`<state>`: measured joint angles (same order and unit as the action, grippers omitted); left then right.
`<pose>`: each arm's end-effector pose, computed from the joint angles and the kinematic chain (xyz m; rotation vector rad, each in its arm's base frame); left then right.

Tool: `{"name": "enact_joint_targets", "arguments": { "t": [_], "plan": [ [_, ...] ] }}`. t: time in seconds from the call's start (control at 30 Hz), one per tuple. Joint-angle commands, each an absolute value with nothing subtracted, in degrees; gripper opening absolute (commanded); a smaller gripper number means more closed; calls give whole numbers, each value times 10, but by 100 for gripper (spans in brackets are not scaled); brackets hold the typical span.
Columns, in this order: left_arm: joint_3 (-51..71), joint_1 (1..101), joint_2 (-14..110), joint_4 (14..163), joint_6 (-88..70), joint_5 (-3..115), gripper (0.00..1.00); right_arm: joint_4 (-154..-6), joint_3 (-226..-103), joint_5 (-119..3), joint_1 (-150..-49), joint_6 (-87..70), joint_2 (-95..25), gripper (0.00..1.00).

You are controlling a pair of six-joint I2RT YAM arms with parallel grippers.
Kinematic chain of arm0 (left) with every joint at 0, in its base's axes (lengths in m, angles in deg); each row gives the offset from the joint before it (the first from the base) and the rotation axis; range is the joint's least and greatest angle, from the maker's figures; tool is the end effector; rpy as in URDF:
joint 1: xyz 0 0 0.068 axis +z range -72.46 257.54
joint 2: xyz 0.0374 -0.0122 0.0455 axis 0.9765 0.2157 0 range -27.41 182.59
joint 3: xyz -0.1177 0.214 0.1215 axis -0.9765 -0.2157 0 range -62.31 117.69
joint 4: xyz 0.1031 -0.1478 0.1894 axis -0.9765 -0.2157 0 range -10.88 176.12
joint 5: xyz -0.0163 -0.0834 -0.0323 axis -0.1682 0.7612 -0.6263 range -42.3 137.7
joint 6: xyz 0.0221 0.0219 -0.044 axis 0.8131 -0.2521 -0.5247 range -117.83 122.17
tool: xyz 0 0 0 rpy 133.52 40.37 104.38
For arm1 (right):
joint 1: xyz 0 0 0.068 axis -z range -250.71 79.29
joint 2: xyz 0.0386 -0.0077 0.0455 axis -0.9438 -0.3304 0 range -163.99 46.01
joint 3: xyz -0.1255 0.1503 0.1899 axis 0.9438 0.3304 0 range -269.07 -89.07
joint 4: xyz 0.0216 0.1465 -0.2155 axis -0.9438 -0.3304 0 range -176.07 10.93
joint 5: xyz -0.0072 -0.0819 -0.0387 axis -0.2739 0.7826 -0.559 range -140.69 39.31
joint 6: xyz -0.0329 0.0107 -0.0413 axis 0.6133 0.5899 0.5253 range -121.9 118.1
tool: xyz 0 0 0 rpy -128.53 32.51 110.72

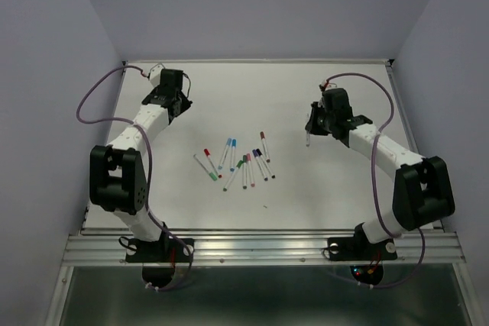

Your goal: Open the pen caps

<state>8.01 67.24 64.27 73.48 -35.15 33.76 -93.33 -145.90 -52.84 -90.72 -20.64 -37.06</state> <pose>0.3632 -0.0573 0.2834 -0.6377 2.0561 -0.2208 0.2981 0.1100 0.2499 -0.0456 2.3082 0.3940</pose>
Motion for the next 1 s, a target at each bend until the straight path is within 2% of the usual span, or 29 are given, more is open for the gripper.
{"name": "enact_joint_targets", "arguments": {
  "t": [0.0,0.13,0.5,0.6,0.63,0.87,0.9,0.93,0.97],
  "plan": [
    [139,688,688,663,-286,298,1,-975,-1504,-458,-850,-170,-434,1],
    [191,705,751,662,-261,303,3,-978,-1550,-457,-780,-157,-523,1],
    [264,726,875,621,-259,301,7,-1007,-1630,-445,-758,-142,-641,3],
    [264,731,885,620,-260,302,9,-1006,-1636,-445,-758,-146,-652,9],
    [264,733,888,620,-262,302,13,-1007,-1636,-445,-758,-146,-653,10],
    [262,735,918,628,-264,321,14,-1010,-1636,-447,-758,-149,-650,20],
    [264,736,924,626,-265,321,15,-1012,-1636,-447,-758,-149,-648,22],
    [265,736,926,626,-265,321,15,-1013,-1635,-446,-758,-151,-646,31],
    [265,736,926,625,-264,321,16,-1013,-1634,-446,-758,-151,-643,33]
  ]
}}
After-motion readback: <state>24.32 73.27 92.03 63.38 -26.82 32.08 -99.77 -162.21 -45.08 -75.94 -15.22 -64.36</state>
